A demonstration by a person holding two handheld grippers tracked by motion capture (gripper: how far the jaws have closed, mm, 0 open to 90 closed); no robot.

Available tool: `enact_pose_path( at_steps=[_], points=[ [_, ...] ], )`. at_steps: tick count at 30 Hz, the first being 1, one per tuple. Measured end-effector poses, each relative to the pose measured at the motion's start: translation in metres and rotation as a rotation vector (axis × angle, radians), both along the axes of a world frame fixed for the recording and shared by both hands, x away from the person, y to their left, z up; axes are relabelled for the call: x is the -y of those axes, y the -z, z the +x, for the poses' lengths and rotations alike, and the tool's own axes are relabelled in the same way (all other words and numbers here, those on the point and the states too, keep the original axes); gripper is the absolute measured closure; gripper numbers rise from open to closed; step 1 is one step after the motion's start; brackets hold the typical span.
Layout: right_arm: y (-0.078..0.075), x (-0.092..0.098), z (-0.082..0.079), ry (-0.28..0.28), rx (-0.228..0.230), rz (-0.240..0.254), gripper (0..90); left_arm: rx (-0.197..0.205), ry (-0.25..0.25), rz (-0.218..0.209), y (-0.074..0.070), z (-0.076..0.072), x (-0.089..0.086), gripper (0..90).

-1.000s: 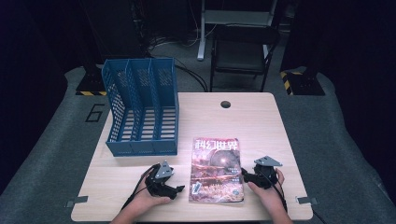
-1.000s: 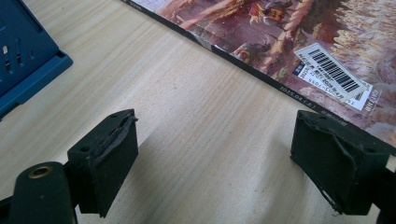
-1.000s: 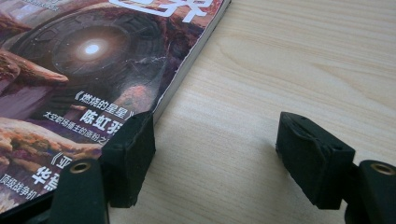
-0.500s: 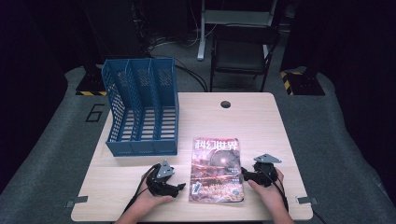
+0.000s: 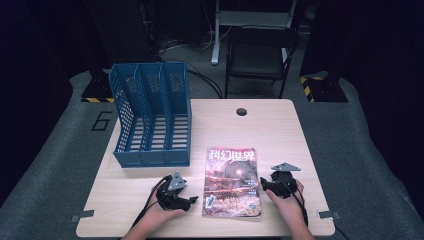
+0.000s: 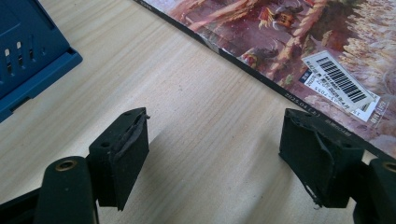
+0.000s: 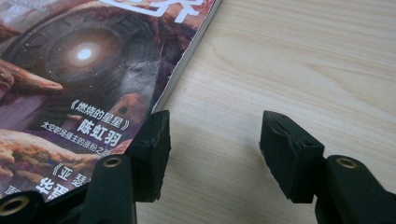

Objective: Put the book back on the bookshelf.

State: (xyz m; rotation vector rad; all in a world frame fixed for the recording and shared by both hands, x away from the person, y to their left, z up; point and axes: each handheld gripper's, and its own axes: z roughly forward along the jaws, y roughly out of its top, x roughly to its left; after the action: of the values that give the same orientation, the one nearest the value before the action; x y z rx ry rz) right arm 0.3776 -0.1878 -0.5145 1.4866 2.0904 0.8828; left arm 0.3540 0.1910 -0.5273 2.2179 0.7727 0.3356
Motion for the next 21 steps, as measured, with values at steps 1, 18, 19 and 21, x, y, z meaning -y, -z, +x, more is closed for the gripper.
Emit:
enact_pose_path(
  at_steps=[1, 18, 19, 21],
  points=[
    [-0.001, 0.001, 0.000, 0.006, -0.002, 0.004, 42.2, -0.004, 0.009, -0.009, 0.000, 0.000, 0.000, 23.8],
    [-0.020, -0.018, -0.006, -0.051, 0.030, 0.097, 36.8, 0.022, 0.019, -0.020, 0.003, 0.001, -0.001, 23.5],
    [-0.019, -0.021, -0.006, -0.059, 0.030, 0.098, 36.8, 0.022, 0.019, -0.019, 0.002, 0.001, -0.001, 23.5],
    [-0.019, -0.022, -0.006, -0.063, 0.029, 0.095, 36.7, 0.022, 0.019, -0.019, 0.002, 0.001, -0.001, 23.5]
  ],
)
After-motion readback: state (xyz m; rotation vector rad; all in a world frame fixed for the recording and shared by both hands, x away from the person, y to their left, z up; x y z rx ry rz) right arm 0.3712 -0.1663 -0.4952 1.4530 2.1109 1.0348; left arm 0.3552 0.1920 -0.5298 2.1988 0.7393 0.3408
